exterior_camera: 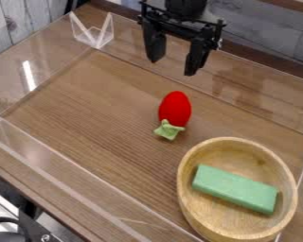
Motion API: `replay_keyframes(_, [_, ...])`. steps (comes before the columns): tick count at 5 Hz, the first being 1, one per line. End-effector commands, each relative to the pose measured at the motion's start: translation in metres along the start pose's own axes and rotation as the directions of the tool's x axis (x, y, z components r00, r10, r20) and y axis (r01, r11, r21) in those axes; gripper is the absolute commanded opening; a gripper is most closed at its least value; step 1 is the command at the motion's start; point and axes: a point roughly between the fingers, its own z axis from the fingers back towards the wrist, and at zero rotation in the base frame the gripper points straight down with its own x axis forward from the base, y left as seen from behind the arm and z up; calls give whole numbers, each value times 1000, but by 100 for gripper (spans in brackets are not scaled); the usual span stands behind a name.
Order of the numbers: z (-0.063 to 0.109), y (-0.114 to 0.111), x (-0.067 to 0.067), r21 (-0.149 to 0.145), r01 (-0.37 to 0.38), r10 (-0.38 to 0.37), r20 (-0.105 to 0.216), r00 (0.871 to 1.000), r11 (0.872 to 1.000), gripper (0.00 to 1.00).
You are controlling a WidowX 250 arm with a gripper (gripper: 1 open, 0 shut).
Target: Put the green stick in the brown bowl
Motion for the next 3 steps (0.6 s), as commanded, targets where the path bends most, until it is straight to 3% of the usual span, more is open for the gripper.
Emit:
replay_keyframes(1, [-15,-15,-7,0,92,-92,-22,995,996,100])
replay_keyframes(2, [-13,-33,-14,19,335,-334,-31,942,942,100])
replay_keyframes(3, [-10,-54,-30,44,556,-556,-20,831,830,100])
